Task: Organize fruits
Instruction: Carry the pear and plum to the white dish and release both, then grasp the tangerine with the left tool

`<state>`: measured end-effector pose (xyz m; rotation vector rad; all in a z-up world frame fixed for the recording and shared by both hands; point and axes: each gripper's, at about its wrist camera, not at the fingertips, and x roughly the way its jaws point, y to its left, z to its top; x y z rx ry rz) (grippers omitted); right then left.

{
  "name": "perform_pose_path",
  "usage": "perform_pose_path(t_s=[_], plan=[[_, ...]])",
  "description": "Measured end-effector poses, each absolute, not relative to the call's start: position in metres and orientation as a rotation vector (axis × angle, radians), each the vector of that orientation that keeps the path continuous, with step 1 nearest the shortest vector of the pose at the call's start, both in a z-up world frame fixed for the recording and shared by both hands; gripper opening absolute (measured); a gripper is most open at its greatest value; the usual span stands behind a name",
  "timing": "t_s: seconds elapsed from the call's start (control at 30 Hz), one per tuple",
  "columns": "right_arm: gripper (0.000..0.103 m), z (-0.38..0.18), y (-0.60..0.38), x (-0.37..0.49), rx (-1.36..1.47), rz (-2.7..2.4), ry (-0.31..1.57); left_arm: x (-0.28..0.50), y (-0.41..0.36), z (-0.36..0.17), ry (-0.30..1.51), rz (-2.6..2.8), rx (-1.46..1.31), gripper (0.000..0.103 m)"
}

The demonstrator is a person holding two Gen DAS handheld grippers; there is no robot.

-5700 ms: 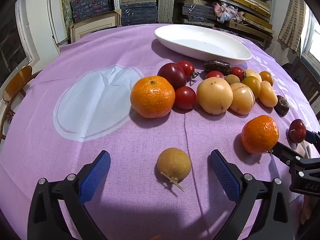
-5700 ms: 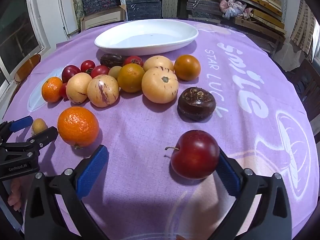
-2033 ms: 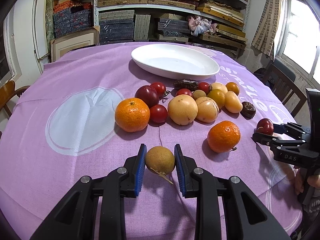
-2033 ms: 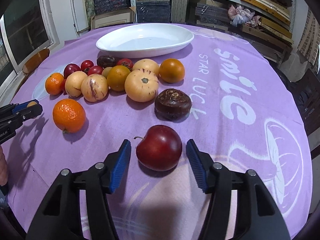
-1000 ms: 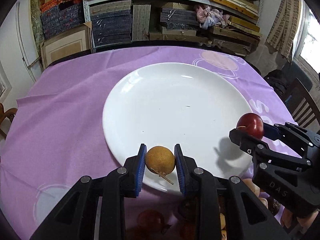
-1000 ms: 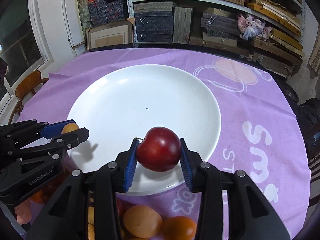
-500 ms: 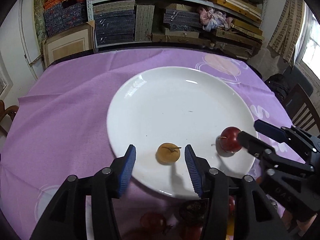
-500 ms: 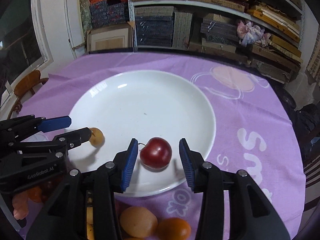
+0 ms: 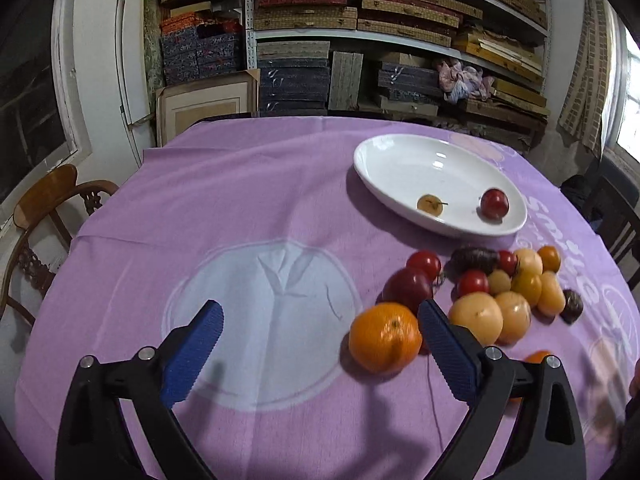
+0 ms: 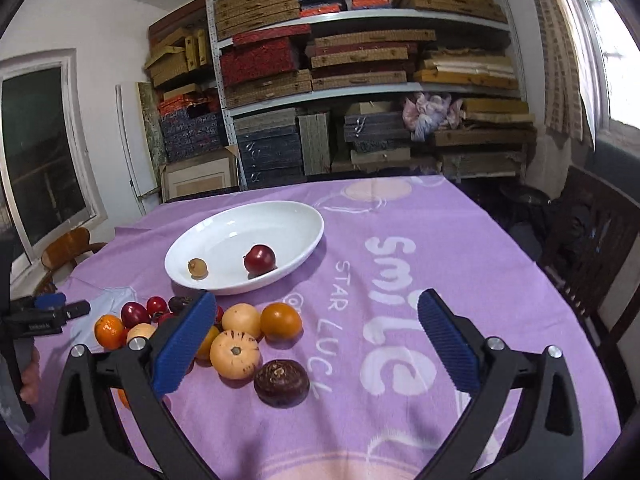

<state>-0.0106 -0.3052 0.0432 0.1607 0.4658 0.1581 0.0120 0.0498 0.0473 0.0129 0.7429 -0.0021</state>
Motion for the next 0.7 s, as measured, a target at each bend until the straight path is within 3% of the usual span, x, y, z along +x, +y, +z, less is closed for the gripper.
perform_pose_path(t_s=[0.23,0.7], plan=[[0.099,0.025,-0.331,-0.002,0.299,0.161,0.516,-0.001,0.027,0.040,0.672,-0.046,0.098,0.098],[0.099,0.025,-0.318,0.004,0.263,0.161,0.543,0.026,0.039,0.015,0.786,-0.027,0.011,0.098]])
